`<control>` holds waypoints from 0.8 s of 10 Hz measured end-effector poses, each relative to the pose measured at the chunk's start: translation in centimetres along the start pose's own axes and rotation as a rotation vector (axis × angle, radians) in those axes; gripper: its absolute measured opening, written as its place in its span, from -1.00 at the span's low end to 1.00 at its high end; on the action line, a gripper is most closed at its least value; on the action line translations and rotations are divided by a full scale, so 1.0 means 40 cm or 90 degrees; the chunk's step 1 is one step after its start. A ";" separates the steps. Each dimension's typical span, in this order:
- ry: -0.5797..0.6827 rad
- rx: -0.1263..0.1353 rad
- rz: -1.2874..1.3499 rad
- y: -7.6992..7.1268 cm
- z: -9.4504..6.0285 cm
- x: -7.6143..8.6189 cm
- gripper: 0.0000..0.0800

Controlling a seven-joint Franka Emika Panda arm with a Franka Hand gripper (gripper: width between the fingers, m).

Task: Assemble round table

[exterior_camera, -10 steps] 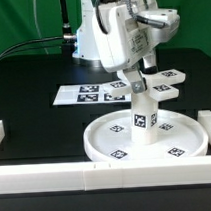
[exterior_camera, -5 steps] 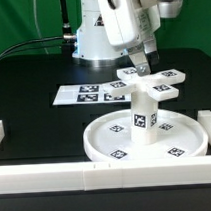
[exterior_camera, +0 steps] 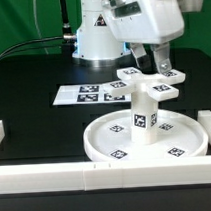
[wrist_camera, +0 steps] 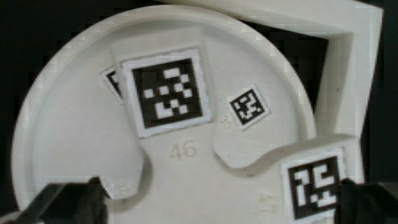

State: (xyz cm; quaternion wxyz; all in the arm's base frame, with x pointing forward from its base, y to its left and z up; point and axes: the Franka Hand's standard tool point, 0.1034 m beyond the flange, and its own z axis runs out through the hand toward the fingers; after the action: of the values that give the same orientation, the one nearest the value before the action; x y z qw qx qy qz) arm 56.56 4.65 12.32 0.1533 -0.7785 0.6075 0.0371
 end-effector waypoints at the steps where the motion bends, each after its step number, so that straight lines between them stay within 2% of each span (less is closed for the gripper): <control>1: -0.005 -0.018 -0.143 -0.011 0.000 -0.001 0.62; 7: -0.010 -0.019 -0.406 -0.014 0.003 -0.001 0.62; 8: 0.000 -0.033 -0.555 -0.017 -0.001 0.007 0.62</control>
Offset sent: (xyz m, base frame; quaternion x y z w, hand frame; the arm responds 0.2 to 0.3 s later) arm 0.0000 0.0000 0.0000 0.0000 0.0000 -0.1938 0.9810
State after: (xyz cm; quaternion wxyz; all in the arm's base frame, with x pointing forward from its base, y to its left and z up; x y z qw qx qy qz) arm 57.26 4.51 12.42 0.1354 -0.9657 0.2209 -0.0158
